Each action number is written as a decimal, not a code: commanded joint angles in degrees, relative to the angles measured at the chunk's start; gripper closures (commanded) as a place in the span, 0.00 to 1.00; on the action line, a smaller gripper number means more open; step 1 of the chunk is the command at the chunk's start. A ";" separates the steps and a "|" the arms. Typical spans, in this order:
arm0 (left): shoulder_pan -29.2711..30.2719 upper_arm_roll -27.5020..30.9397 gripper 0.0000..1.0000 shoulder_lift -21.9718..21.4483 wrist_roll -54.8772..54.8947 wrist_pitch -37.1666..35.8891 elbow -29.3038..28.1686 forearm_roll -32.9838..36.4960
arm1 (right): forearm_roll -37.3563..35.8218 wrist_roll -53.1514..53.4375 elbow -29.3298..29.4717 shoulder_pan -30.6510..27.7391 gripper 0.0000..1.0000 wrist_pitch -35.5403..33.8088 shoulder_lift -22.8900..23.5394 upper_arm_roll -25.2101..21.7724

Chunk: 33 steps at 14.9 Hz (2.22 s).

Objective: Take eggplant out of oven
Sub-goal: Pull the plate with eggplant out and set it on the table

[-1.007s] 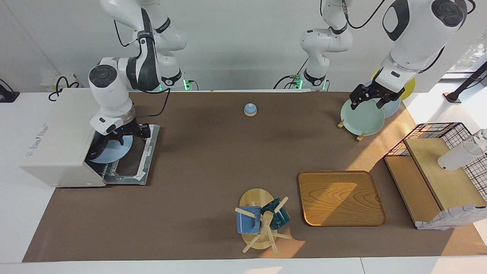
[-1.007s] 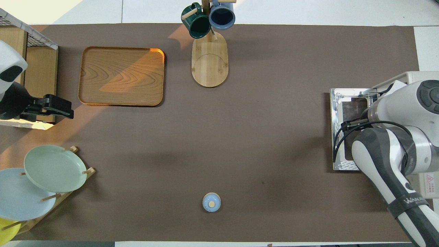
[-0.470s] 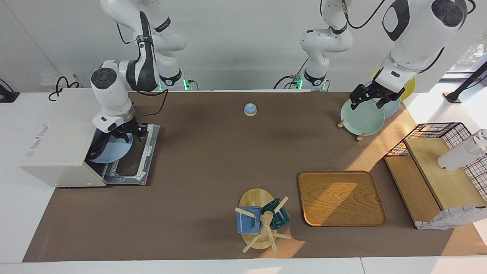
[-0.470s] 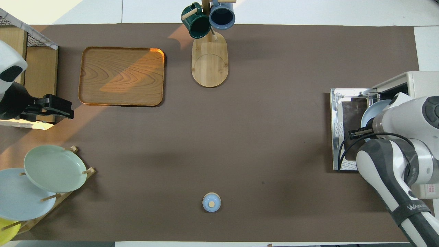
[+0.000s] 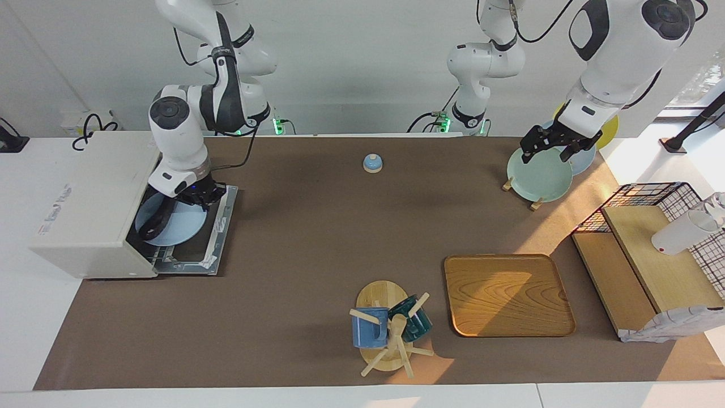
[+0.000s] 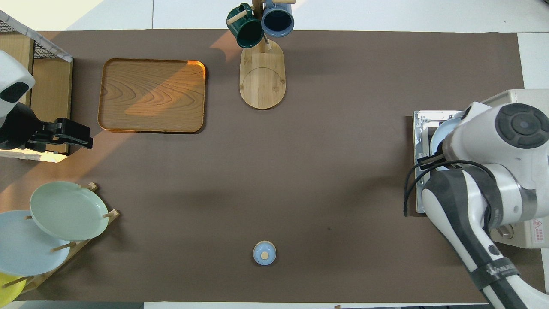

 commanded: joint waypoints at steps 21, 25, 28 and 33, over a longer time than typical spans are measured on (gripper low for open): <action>0.16 -0.47 0.00 0.15 0.18 4.64 -0.18 1.15 | 7.52 37.02 23.29 38.24 1.00 15.21 26.37 0.62; 0.25 -0.47 0.00 0.06 0.62 5.52 -0.71 1.15 | 13.05 37.02 21.51 37.72 0.79 21.21 26.36 0.62; 0.07 -0.55 0.00 0.06 0.62 5.69 -0.71 1.15 | 13.15 36.85 24.31 36.31 0.56 19.55 26.45 0.62; -0.28 -0.64 0.00 -0.03 0.10 7.01 -1.24 0.88 | 12.36 28.61 25.73 29.47 0.67 6.74 21.72 0.36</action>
